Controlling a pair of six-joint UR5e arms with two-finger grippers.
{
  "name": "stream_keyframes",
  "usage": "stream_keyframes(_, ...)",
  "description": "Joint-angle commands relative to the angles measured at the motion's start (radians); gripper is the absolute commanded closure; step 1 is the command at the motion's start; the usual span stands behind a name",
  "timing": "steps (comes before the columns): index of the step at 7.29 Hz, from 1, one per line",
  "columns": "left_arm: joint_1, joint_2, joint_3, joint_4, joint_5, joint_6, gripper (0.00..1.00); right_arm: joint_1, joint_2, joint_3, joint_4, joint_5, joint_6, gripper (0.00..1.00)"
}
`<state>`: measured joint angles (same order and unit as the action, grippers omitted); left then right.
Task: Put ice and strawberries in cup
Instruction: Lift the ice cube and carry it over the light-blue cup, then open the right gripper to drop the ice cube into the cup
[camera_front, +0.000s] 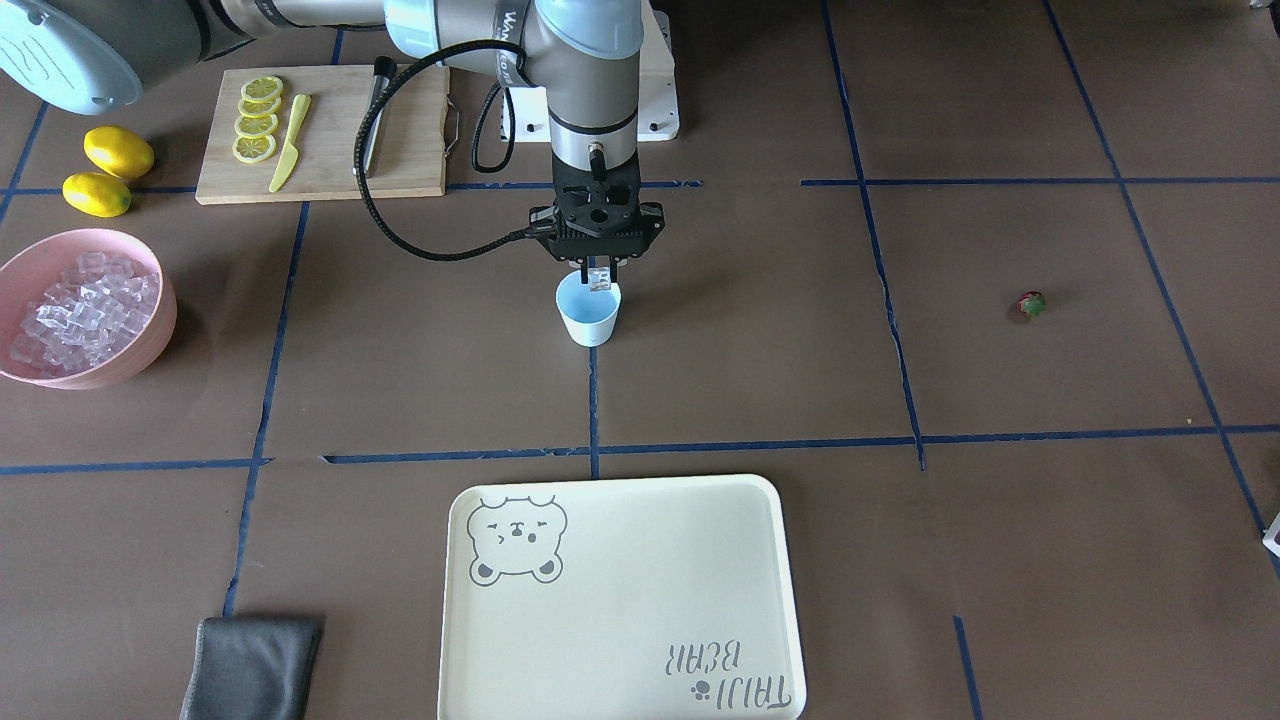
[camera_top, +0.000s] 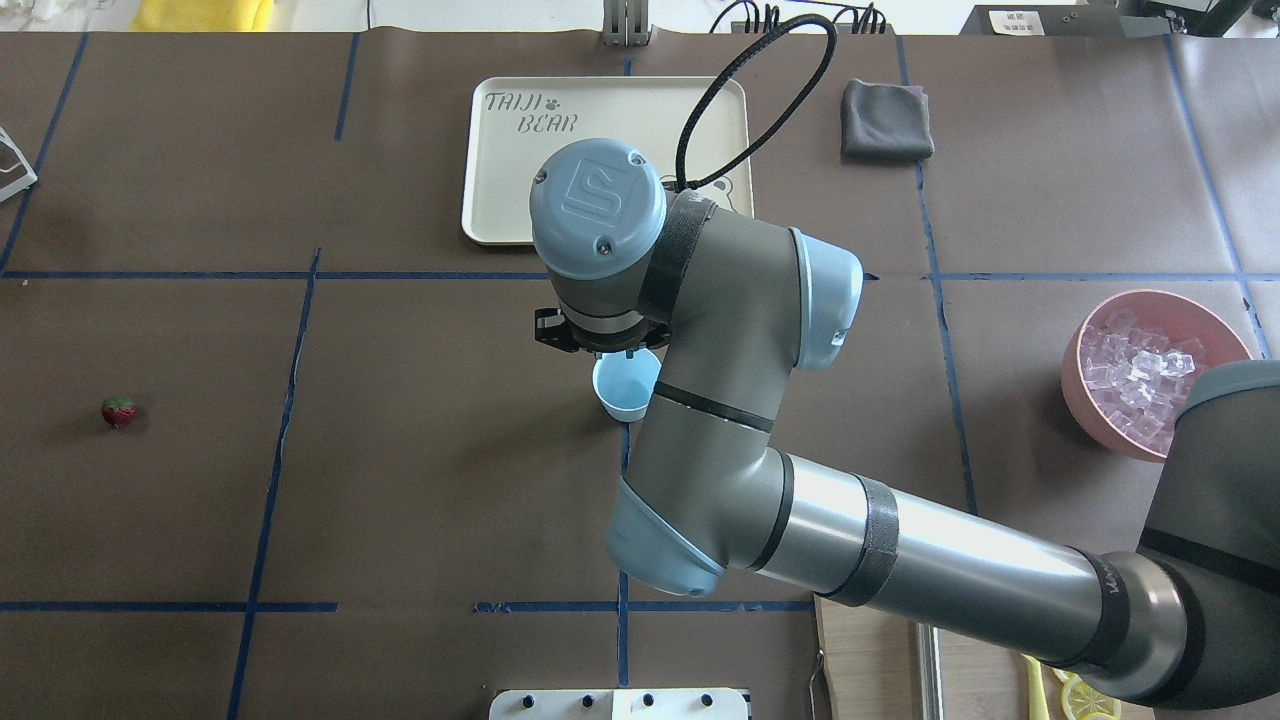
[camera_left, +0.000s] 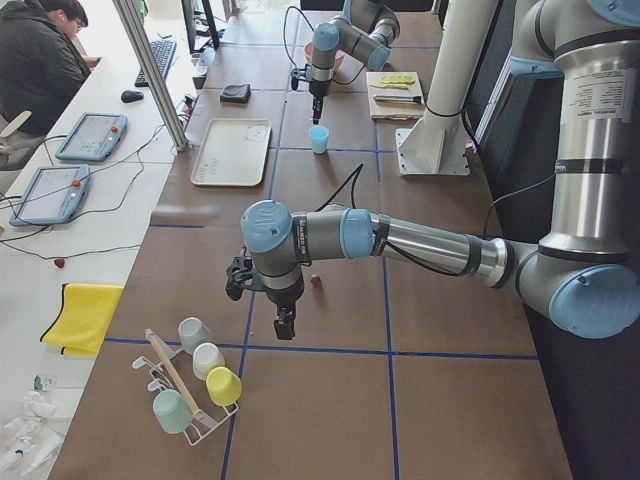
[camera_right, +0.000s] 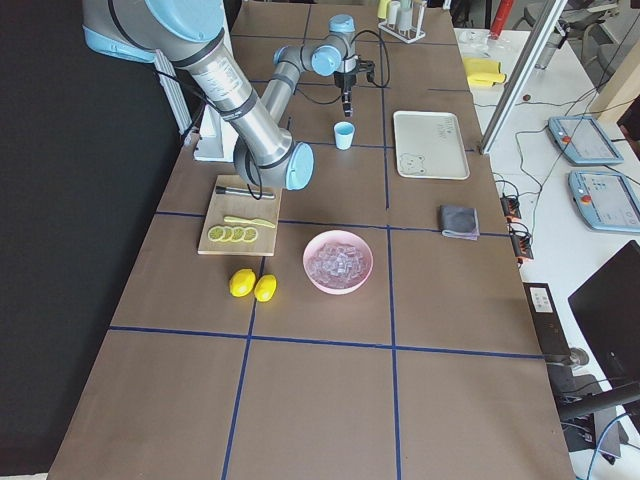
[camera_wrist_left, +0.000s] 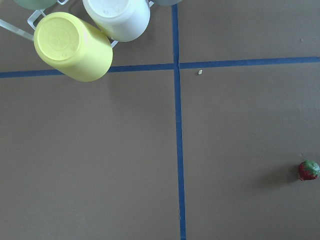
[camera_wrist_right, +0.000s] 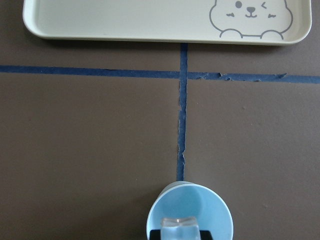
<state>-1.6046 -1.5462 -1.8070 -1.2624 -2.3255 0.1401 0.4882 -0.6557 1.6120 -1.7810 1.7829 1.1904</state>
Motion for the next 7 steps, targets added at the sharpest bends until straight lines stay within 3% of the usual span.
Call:
stream_keyframes(1, 0.0, 0.0, 0.0, 0.0, 0.0, -0.001, 0.0, -0.014, -0.012, -0.017, 0.012, -0.008, 0.0, 1.0)
stream_keyframes(3, 0.0, 0.0, 0.0, 0.0, 0.0, 0.001, 0.0, -0.014, -0.038, -0.009, 0.012, -0.007, 0.0, 0.97)
stream_keyframes(5, 0.0, 0.0, 0.0, 0.0, 0.0, 0.001, 0.0, -0.017, -0.036, -0.003, 0.012, 0.003, -0.014, 0.01)
stream_keyframes(7, 0.0, 0.0, 0.0, 0.0, 0.0, 0.001, 0.0, -0.017, -0.036, -0.001, 0.011, 0.003, -0.014, 0.0)
